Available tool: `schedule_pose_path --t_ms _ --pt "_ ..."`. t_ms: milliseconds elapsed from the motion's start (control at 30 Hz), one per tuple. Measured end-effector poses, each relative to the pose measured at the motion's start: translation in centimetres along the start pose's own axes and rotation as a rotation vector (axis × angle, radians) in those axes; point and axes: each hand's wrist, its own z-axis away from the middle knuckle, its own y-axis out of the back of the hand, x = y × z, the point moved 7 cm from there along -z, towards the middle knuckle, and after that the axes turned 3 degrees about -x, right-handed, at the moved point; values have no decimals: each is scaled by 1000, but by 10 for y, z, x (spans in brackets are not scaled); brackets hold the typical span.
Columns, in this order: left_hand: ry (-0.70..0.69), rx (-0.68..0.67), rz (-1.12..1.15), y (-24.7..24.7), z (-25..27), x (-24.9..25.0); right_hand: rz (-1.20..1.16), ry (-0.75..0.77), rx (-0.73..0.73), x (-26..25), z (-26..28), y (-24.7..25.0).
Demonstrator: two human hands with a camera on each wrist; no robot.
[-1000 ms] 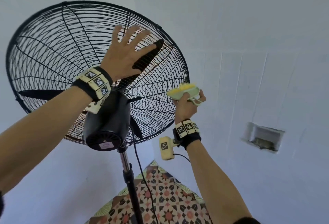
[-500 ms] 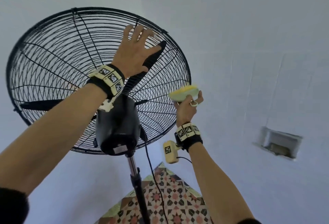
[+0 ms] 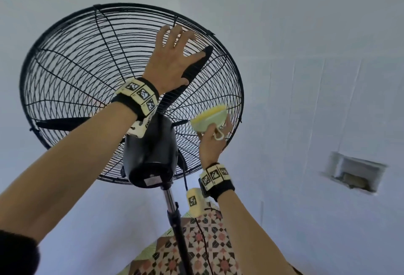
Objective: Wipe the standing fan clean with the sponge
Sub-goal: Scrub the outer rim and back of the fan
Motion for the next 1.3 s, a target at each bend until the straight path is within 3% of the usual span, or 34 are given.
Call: schedule_pose_path --t_ms 100,233,300,467,600,767,833,967,1000,1133,1167,1233,1300 --pt "8 8 5 -1 1 -2 80 18 -112 2 3 6" --pt "-7 20 -6 -1 1 -1 -108 3 85 -1 -10 26" --pt "-7 17 -12 -3 1 2 -87 21 101 0 -9 22" --pt "-1 32 3 -4 1 0 402 222 -234 11 -1 4" --pt "0 38 10 -5 2 0 435 355 -341 -11 -4 1" --pt "5 43 24 -4 3 2 541 283 -722 9 11 -22" --pt "12 42 25 -4 3 0 530 263 -675 15 4 -13" --pt "27 31 18 -7 2 0 304 186 -249 15 -10 19" --pt "31 27 17 -8 2 0 287 191 -241 13 -7 17" --pt "35 21 20 -8 1 0 397 220 -582 21 14 -13" --pt "33 21 20 -8 1 0 411 227 -594 21 13 -12" --pt "31 20 23 -9 1 -1 412 247 -483 15 -1 0" --pt "38 14 19 -10 1 -1 368 249 -272 4 -18 19"
